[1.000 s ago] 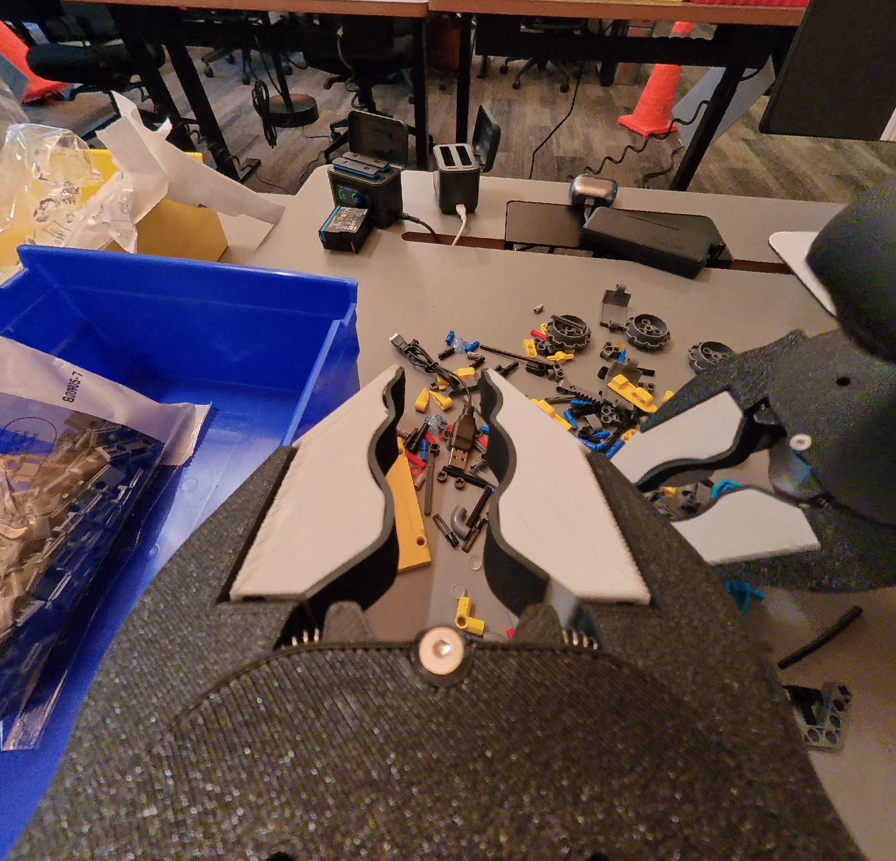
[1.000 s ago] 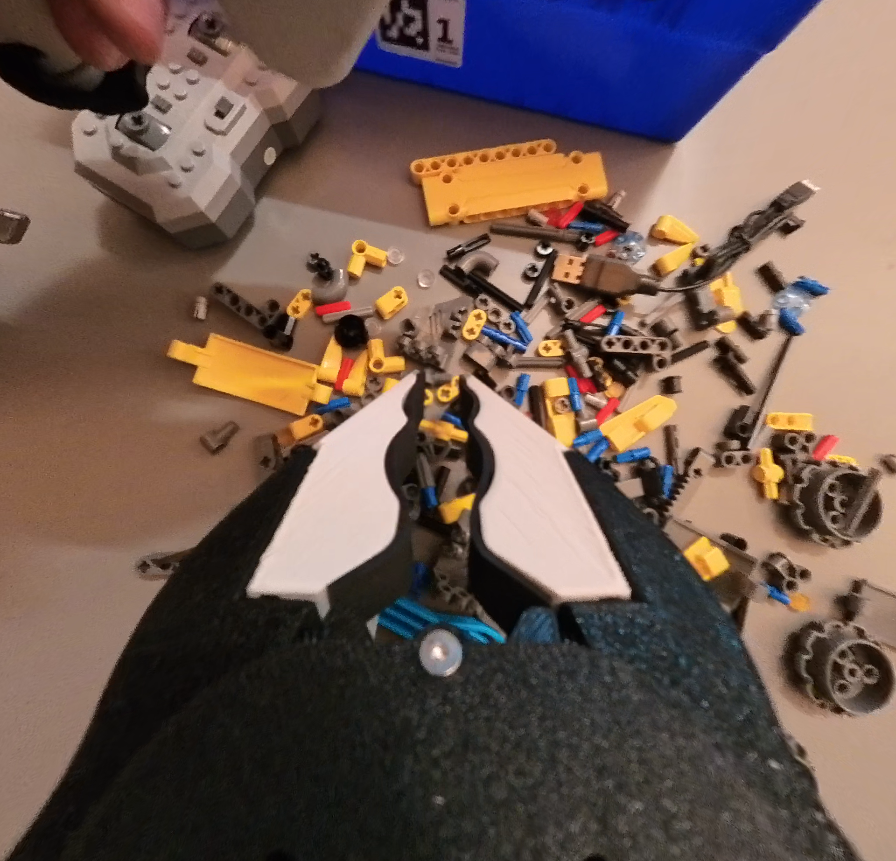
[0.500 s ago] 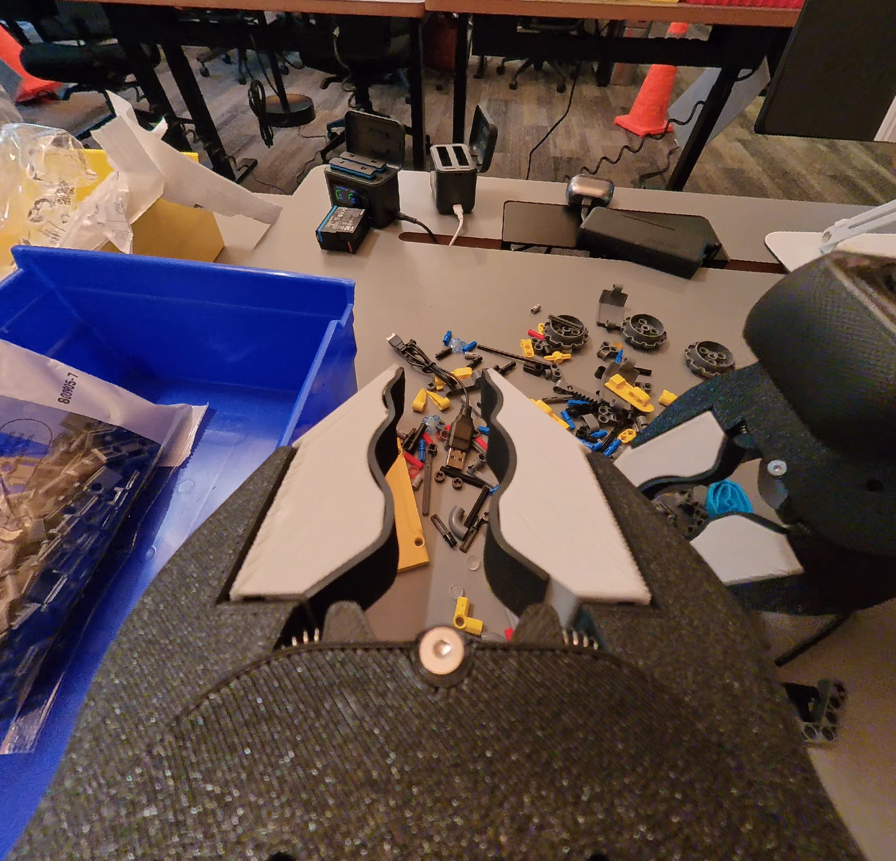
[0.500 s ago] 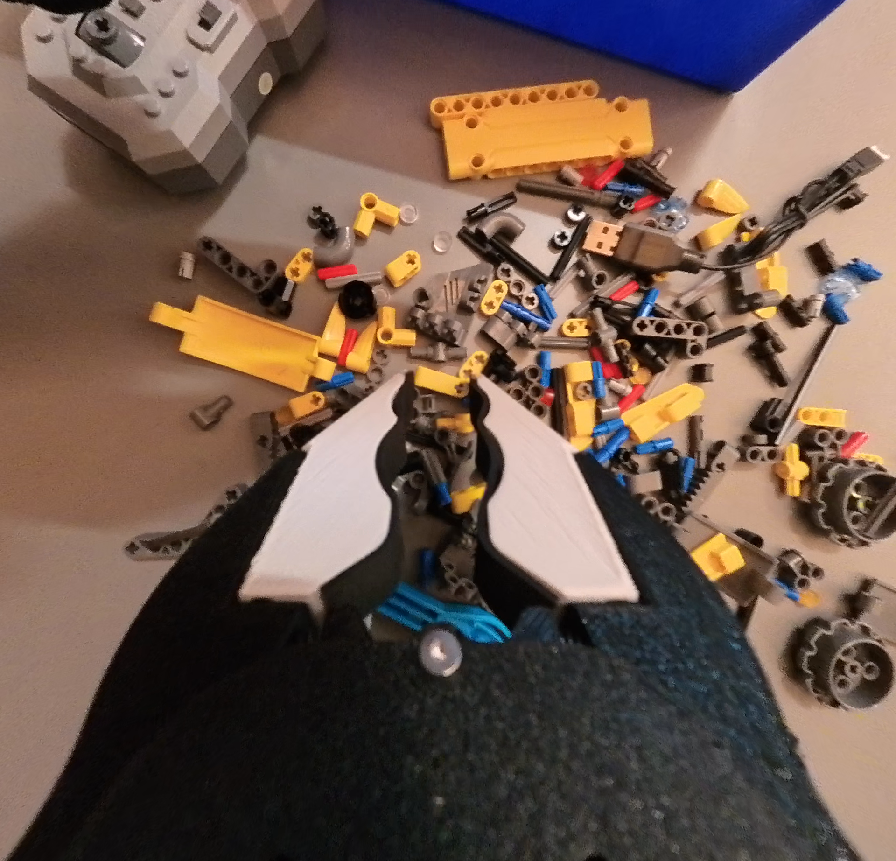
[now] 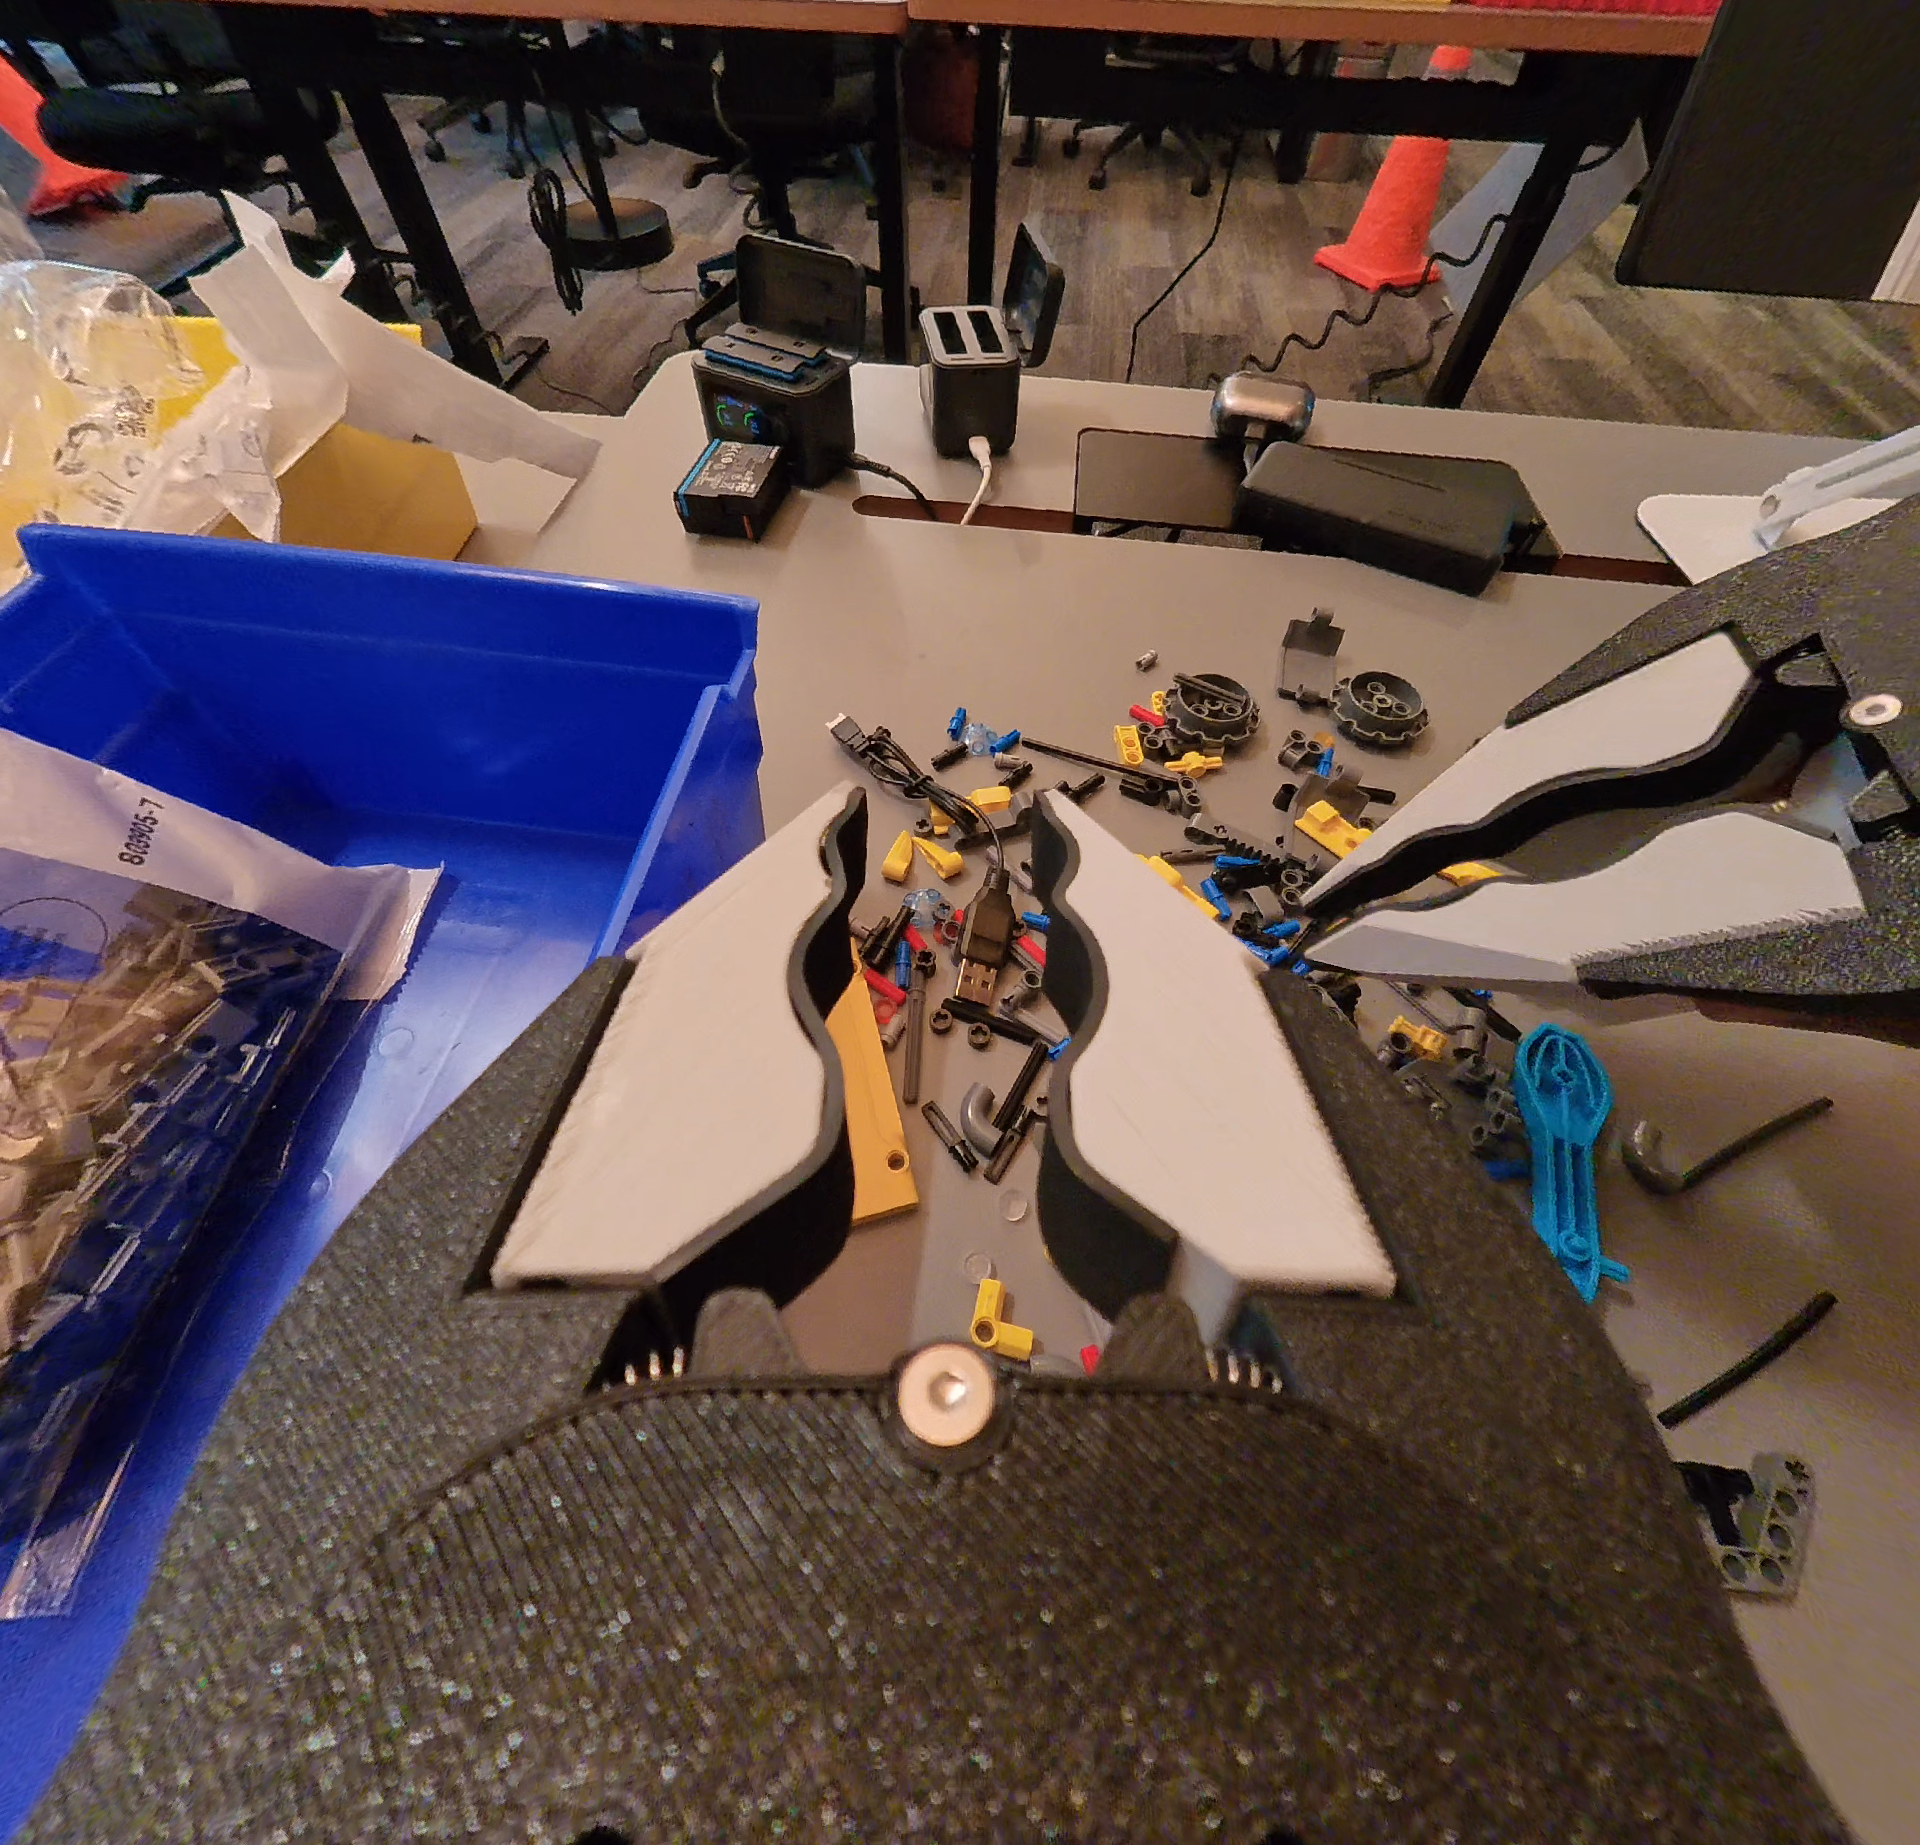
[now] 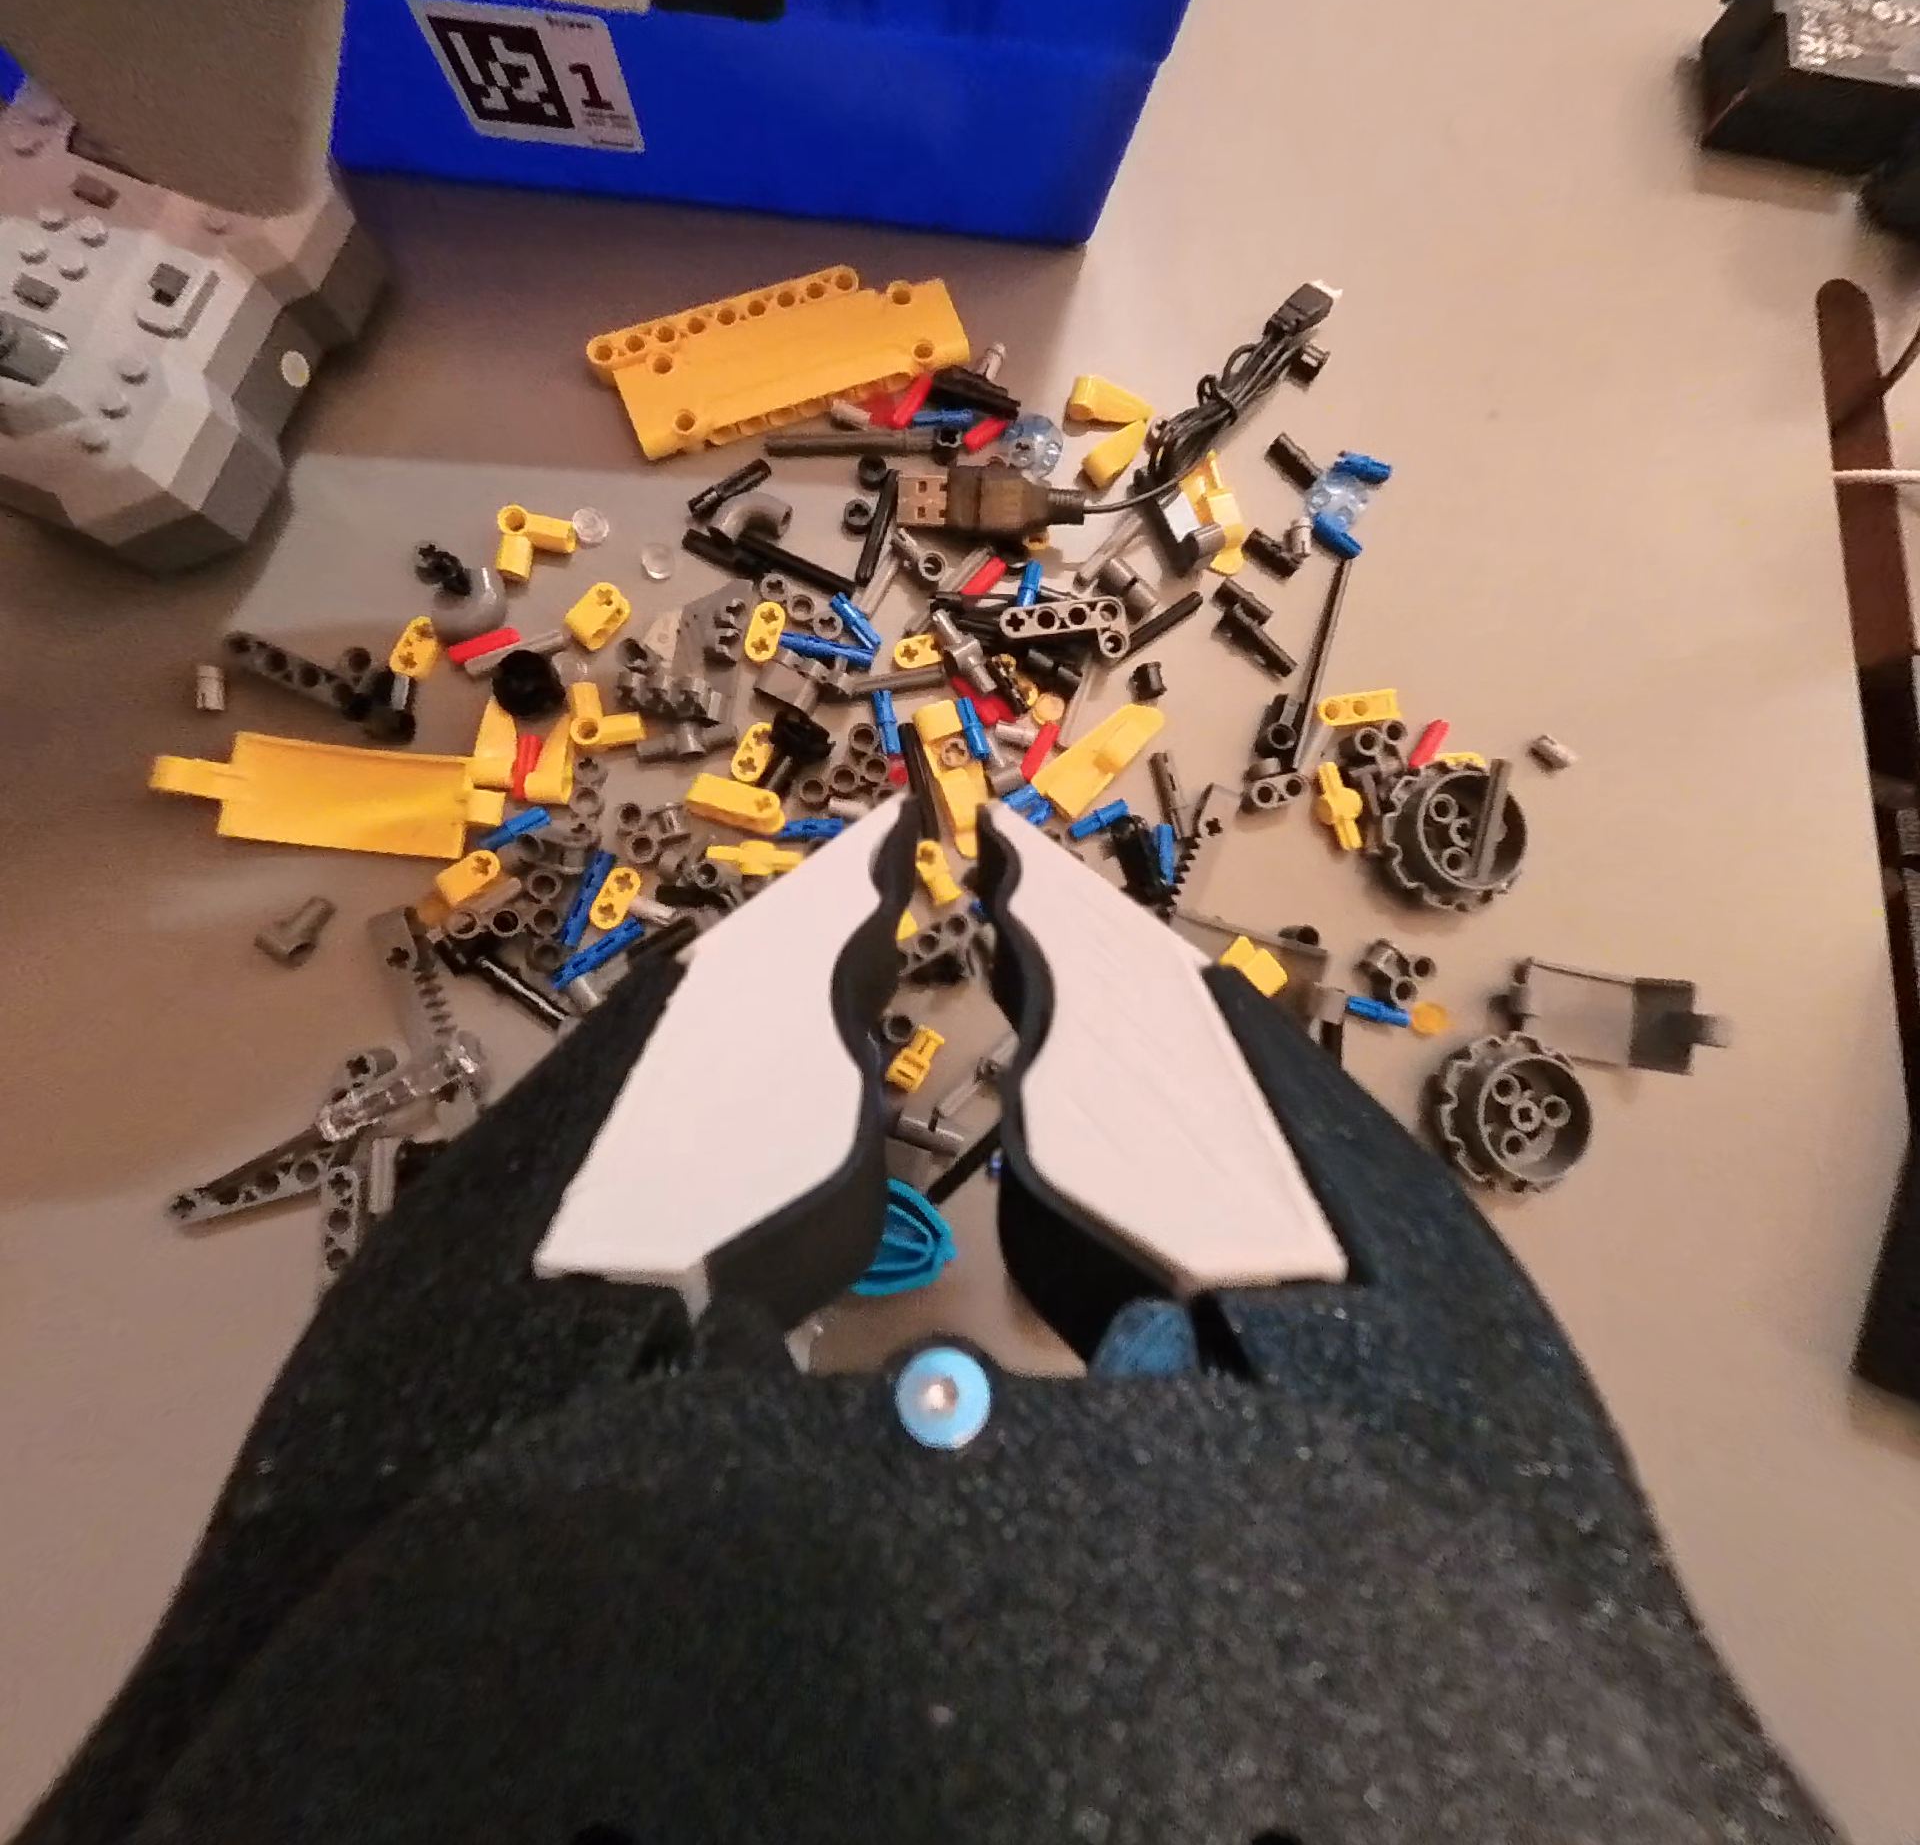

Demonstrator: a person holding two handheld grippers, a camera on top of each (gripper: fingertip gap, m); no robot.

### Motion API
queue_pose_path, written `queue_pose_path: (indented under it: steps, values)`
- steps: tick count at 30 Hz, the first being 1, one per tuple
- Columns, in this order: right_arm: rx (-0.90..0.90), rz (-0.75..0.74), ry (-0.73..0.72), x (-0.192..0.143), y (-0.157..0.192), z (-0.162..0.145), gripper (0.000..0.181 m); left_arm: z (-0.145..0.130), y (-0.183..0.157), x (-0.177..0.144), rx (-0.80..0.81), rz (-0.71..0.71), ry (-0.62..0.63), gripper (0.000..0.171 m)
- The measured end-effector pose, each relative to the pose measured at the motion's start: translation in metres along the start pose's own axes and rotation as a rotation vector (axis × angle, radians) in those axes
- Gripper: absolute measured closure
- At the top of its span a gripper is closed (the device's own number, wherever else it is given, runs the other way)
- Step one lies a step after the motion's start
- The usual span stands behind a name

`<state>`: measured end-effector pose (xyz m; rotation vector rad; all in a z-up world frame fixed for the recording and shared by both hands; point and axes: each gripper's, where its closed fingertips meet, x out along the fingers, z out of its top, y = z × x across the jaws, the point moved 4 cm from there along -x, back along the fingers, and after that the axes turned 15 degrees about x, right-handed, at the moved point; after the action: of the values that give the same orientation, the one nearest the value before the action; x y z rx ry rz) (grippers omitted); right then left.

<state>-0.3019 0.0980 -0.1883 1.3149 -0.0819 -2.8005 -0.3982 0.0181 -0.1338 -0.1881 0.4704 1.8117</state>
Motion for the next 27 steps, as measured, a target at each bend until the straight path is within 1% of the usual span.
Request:
queue_pose_path:
  steps: [7,15,18,21,27]
  values:
    - [-0.042,0.006,0.098,0.006,0.01,-0.011,0.169,0.0,-0.001,0.0,0.001,-0.004,0.002,0.14]
    - [-0.074,0.075,0.199,0.005,0.021,-0.025,0.166,0.0,-0.001,0.001,0.001,-0.008,0.004,0.14]
    - [-0.04,0.046,0.254,0.001,0.019,-0.03,0.164,-0.001,-0.001,0.001,0.002,-0.01,0.006,0.14]
    - [0.003,0.074,0.291,-0.002,0.023,-0.034,0.162,-0.001,-0.002,0.001,0.003,-0.013,0.008,0.14]
    - [-0.019,0.126,0.344,0.002,0.036,-0.041,0.155,-0.001,-0.002,0.002,0.004,-0.015,0.008,0.139]
